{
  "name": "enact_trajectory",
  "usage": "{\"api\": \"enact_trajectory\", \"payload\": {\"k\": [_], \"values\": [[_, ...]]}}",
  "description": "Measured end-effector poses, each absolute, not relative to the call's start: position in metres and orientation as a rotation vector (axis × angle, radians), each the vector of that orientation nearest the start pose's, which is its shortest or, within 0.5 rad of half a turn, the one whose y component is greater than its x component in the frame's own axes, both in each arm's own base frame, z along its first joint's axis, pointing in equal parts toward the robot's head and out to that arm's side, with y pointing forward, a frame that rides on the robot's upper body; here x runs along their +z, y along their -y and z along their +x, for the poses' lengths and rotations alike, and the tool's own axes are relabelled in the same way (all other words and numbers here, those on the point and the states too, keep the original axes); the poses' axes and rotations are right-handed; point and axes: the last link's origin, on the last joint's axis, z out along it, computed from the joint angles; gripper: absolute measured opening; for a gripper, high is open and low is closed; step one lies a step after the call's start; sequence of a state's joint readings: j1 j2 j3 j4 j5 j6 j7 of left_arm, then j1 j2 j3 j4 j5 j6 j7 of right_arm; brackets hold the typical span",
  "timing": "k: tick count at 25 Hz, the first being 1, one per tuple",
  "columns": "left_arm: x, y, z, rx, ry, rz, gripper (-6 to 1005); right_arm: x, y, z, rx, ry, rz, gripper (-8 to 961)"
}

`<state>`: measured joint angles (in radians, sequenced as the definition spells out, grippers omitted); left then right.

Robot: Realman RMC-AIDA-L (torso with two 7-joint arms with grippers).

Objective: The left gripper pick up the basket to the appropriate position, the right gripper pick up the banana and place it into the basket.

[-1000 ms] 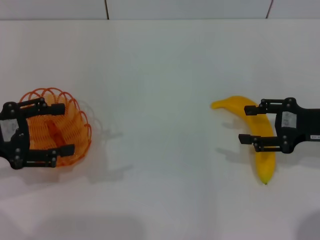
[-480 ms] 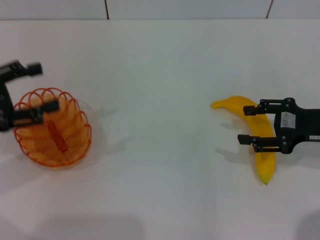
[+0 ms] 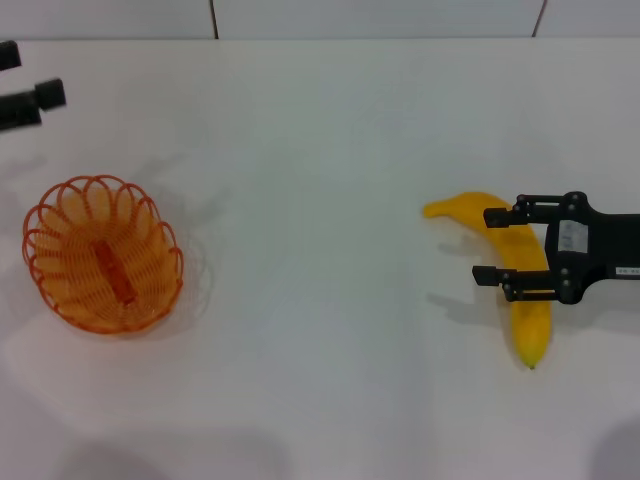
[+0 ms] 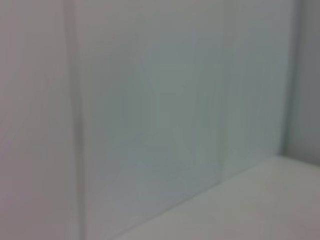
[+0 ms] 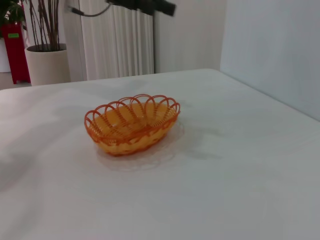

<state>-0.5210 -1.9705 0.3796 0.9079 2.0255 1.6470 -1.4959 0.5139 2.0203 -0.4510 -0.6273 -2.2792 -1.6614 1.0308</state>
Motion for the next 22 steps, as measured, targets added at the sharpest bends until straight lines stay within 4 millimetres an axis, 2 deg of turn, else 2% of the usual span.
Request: {"api": "enact_trajectory", "payload": {"k": [2, 7, 11, 15, 22], "values": [[0.140, -0.370, -0.278, -0.572, 0.687, -2.395, 888, 0.026, -0.306, 0.308, 0.476, -0.288, -2.781, 731], [0.145, -0.386, -0.274, -0.424, 0.815, -2.434, 889, 0.026, -0.307, 0.308, 0.473, -0.286, -2.779, 731], [0.140, -0.389, -0.274, -0.298, 0.854, -2.477, 889, 0.024, -0.309, 0.309, 0.463, -0.294, -2.770, 731], [0.127, -0.390, -0.277, -0.093, 0.885, -2.533, 888, 0.023, -0.309, 0.308, 0.467, -0.299, -2.771, 731], [0.128, -0.396, -0.287, 0.012, 0.883, -2.471, 888, 0.022, -0.309, 0.308, 0.468, -0.300, -2.772, 731]]}}
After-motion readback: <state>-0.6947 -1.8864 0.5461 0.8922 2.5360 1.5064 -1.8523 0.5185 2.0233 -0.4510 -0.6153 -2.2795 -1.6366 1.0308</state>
